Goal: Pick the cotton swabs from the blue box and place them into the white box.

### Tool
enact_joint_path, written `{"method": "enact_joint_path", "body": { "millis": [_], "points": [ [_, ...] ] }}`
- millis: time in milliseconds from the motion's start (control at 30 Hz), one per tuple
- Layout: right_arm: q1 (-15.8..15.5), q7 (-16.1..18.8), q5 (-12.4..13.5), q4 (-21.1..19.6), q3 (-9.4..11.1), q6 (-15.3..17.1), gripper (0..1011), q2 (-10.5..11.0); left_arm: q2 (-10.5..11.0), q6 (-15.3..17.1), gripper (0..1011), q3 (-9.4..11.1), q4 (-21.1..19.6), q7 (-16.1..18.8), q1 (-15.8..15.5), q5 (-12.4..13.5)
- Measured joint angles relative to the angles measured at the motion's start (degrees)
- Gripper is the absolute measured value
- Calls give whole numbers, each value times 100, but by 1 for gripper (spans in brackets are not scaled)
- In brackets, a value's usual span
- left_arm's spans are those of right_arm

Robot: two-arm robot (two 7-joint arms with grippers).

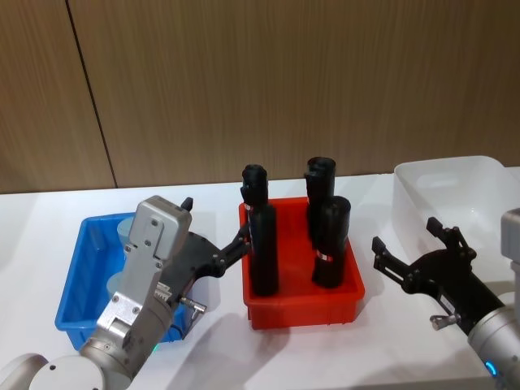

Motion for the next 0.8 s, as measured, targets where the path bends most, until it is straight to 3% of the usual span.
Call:
{"method": "enact_joint_path", "body": {
  "millis": [500,800],
  "points": [
    [0,0,0,0,0,0,1002,0,33,126,1003,-97,66,-18,-24,-160],
    [0,0,0,0,0,0,1002,0,141,397,1003,-297,221,-6,-51,-540]
  ]
}}
